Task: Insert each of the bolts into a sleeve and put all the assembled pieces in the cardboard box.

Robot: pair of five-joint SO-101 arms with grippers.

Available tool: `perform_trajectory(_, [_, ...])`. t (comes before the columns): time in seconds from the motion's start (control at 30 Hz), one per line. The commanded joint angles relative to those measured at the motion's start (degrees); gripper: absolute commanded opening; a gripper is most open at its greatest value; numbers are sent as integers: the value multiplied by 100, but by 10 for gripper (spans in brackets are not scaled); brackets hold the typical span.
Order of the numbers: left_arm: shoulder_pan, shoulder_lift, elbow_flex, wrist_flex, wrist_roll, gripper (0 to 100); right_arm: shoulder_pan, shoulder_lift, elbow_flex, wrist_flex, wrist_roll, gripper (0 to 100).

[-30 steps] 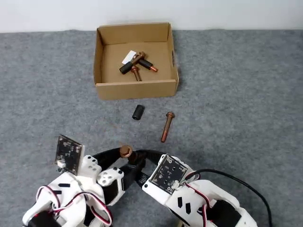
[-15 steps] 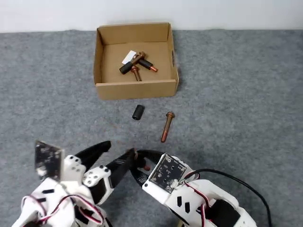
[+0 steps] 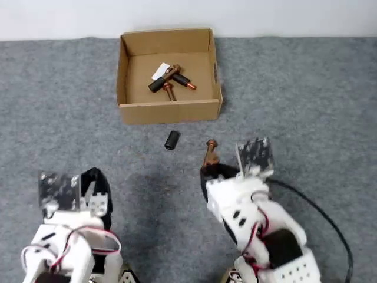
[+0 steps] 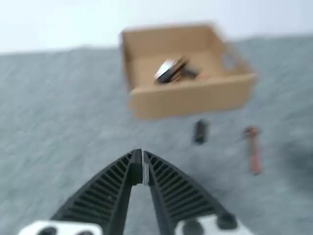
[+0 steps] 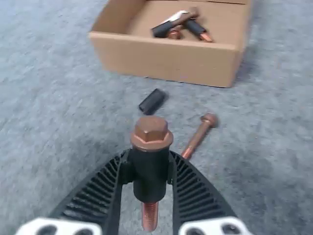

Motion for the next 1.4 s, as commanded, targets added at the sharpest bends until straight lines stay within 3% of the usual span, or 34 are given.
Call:
perform_trajectory(0.0, [-668, -18, 725, -607, -440, 5, 136, 1516, -1503, -295, -105, 8])
perform_trajectory(0.17, [-1310, -18, 1798, -1591, -615, 5, 145, 3662, -3121, -1121, 387, 8])
perform_trajectory(0.53, [-1046, -18, 3556, -2057, -571, 5, 189, 7837, -6541, -2484, 1011, 8])
perform_trajectory(0.77, [-1169, -9, 3864, -2338, 211, 5, 418, 10105, -8580, -2941, 1327, 12])
perform_trajectory(0.9, [-1266, 9, 3864, -2347, 334, 5, 523, 11020, -9512, -2897, 1327, 35])
perform_trajectory(1.1, [-1275, 18, 3864, -2356, 343, 5, 462, 11565, -10330, -1903, 1363, 213])
perform_trajectory(1.2, [-1284, 18, 3864, -2365, 352, 5, 374, 11556, -10681, -1138, 1354, 177])
perform_trajectory(1.37, [-1284, 18, 3864, -2374, 352, 5, 268, 11591, -11130, -127, 1292, 28])
